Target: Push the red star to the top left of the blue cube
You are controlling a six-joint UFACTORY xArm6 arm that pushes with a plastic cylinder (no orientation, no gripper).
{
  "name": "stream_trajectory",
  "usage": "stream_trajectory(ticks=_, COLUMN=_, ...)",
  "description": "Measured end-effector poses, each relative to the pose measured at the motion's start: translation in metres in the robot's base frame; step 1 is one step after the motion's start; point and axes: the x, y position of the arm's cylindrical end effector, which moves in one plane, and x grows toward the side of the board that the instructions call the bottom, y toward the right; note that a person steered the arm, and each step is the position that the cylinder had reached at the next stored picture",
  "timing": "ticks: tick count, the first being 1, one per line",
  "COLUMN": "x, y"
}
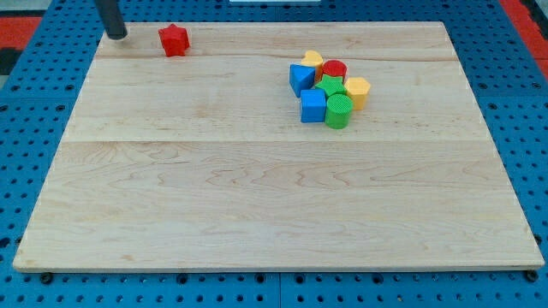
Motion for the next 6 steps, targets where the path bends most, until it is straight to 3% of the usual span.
stream_trajectory(ticks=1, x=-0.013, y=0.039)
stream_trajectory(ticks=6, x=0.128, y=0.205)
